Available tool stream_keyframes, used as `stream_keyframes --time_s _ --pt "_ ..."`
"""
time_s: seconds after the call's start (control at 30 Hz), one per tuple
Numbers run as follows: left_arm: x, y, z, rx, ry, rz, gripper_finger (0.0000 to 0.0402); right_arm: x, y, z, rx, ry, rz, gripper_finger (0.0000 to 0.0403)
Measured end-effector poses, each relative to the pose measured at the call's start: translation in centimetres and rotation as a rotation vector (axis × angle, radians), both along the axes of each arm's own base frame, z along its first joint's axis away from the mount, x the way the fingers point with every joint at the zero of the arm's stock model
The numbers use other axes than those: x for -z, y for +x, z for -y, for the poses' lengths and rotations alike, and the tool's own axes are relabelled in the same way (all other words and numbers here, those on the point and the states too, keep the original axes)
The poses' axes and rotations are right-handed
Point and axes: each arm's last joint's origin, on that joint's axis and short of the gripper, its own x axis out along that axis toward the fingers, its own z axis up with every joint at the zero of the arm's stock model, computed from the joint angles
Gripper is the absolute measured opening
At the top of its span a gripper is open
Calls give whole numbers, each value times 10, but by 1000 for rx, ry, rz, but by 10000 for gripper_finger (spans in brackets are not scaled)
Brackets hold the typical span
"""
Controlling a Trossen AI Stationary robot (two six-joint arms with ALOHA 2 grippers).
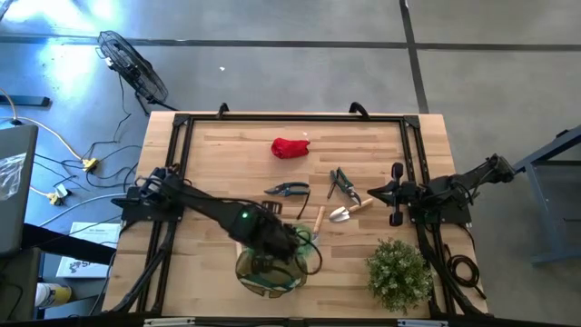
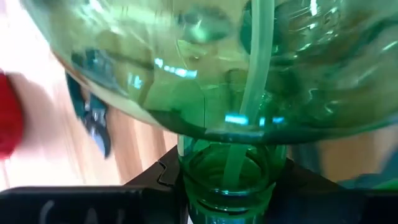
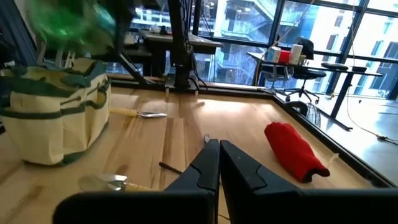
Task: Pick & Place Garden tools in Gardening bag
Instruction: Put the green spray bottle into the green gardening bag
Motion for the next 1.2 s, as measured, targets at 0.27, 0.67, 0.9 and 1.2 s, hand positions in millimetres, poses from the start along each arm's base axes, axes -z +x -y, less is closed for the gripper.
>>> stream_keyframes --time_s 0.27,0.67,0.9,1.2 --pt "-42 -13 29 74 -144 151 118 3 2 -1 0 -14 -35 3" --pt "-10 3 37 186 -343 34 118 9 7 -3 5 30 -101 3" --pt "11 8 23 184 -395 -77 118 10 7 -3 10 75 -105 3" --pt "16 14 18 200 -424 -101 118 10 7 -3 14 112 -103 3"
